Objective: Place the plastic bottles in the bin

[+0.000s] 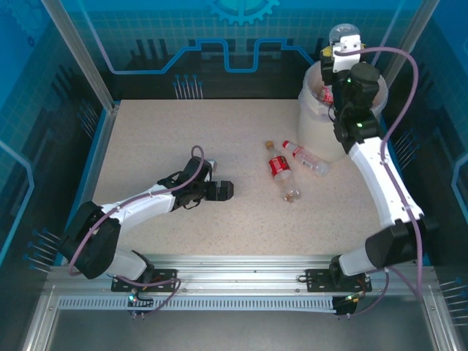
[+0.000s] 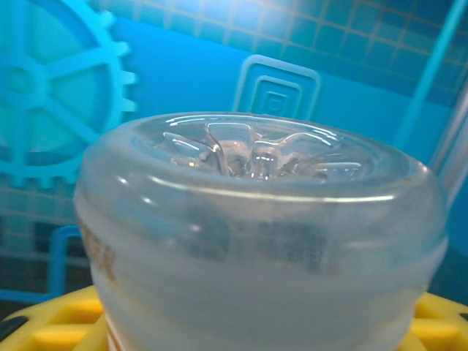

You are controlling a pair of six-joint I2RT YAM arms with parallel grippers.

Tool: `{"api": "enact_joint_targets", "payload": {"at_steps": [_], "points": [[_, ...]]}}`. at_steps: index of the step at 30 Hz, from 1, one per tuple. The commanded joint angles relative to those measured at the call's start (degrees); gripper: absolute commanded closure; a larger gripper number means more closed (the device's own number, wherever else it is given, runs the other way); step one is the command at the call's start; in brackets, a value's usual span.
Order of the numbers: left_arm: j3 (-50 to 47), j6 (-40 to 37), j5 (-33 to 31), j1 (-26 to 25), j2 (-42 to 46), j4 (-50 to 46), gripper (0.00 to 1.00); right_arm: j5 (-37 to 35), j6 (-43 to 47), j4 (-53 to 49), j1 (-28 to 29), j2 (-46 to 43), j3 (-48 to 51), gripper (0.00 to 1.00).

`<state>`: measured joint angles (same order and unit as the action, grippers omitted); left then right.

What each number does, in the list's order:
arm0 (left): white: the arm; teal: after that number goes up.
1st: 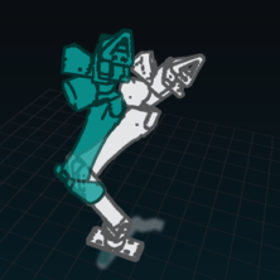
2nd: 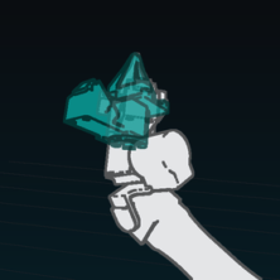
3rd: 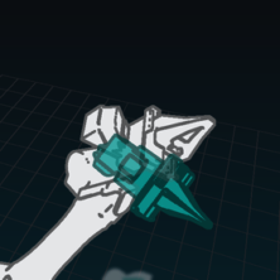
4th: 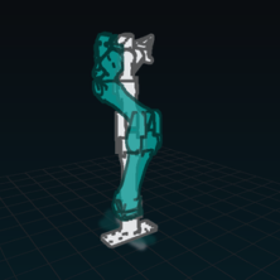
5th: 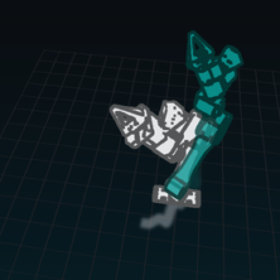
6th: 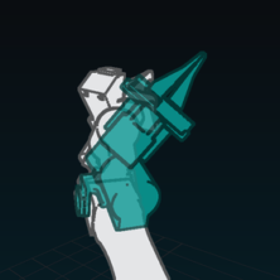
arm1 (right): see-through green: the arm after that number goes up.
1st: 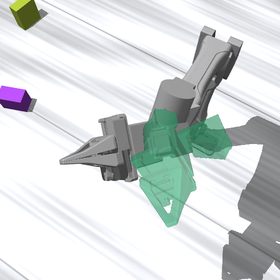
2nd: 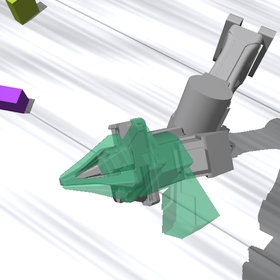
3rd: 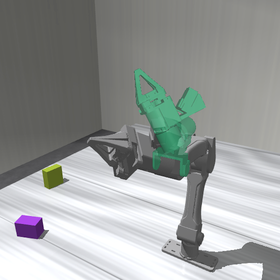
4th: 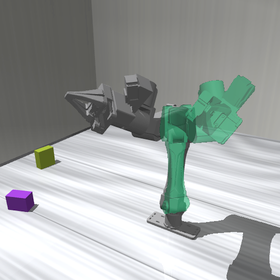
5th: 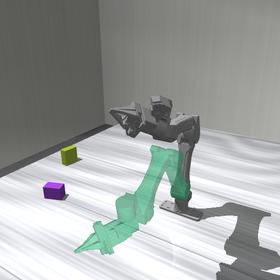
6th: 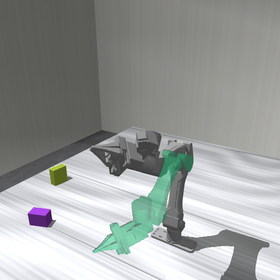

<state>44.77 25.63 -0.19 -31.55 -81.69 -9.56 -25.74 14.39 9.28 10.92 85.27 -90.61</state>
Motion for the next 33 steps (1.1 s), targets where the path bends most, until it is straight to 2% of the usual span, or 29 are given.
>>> {"api": "enact_joint_targets", "payload": {"at_steps": [1, 4, 7, 12, 16, 21, 27, 33], "points": [[0.5, 1.1, 1.2, 0.5, 0.1, 1.1, 0.01, -10.3, 7.4, 11.4, -0.3, 5.6, -3.4, 0.79], [0.1, 1.2, 1.1, 0.5, 0.7, 0.9, 0.01, -13.2, 9.0, 11.5, -1.4, 11.0, -7.2, 0.79], [-0.4, 1.0, 0.8, 0.5, 1.3, 0.8, 0.01, -13.4, 6.7, 8.8, -3.3, 14.6, -9.5, 0.8], [-1.2, 0.8, 0.2, 0.4, 1.4, 0.7, 0.01, -11.4, 3.1, 6.6, -4.5, 15.3, -6.6, 0.81], [-1.0, 0.6, 0.6, 0.5, 0.5, 1.1, 0.01, -10.4, -0.4, 0.9, -6.2, 16.6, -5.9, 0.81], [-0.7, 0.7, 1.1, 0.5, -0.5, 1.6, 0.01, -6.0, -8.2, -9.3, -9.3, 17.2, -6.9, 0.79], [-0.4, 1.2, 1.7, 0.4, -1.1, 2.2, 0.01, 0.0, -16.4, -21.5, -12.3, 19.5, -10.0, 0.71], [-0.4, 1.3, 2.0, 0.4, -1.0, 2.0, 0.01, 3.9, -19.4, -28.4, -13.8, 23.3, -13.6, 0.64]]}}
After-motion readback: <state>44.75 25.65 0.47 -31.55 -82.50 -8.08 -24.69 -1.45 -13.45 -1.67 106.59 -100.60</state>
